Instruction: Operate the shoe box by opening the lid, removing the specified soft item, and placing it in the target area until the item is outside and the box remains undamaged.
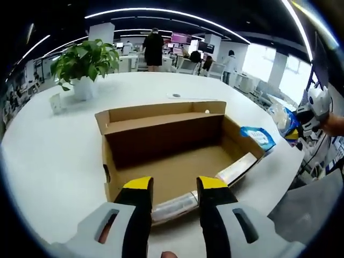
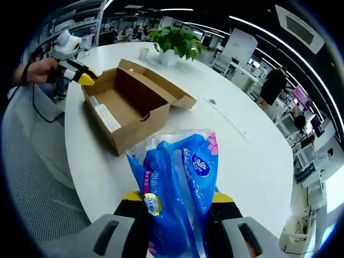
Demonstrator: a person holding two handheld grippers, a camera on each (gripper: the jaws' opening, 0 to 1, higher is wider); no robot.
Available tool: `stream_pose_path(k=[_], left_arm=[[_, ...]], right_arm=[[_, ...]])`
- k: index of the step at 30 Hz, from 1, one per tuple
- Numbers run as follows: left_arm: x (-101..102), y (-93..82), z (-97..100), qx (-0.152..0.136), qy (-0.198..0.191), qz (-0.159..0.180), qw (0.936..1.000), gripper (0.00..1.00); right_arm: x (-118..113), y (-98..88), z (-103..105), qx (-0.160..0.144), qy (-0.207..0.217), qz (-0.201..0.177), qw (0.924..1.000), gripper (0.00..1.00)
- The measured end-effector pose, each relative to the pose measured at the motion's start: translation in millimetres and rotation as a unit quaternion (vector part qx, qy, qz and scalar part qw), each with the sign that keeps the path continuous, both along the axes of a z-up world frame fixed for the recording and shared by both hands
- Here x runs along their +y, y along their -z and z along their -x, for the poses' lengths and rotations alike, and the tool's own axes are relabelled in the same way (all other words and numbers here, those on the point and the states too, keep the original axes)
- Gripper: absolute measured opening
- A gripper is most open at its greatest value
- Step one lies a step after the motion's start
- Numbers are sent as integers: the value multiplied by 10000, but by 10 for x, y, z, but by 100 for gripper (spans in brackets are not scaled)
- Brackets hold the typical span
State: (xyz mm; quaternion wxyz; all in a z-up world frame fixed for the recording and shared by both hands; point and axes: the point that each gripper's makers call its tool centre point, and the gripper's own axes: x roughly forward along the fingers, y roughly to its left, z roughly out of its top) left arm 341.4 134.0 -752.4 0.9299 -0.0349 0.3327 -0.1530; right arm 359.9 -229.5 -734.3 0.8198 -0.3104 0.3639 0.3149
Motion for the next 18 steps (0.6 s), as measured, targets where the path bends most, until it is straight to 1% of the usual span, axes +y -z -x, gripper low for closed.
stream_pose_path(k=[4,7,12,14,18], left_arm=[[3,20,4,30,6,-45,10000,33],[24,27,5,34,-27,-76,10000,32],[45,31,-2,40,-75,-52,10000,33],[45,14,4,14,-84,-78,9999,33],[47,-8,15,-4,-112,-105,9999,33]], right_arm=[[-227,81,8,56,87,130,9999,35],[-377,147,21,132,224,105,9996,35],[-557,222,43,215,274,197,9992,36],[-656,264,49,271,240,328,9988,36],[-830,313,17,336,266,420,9982,36]])
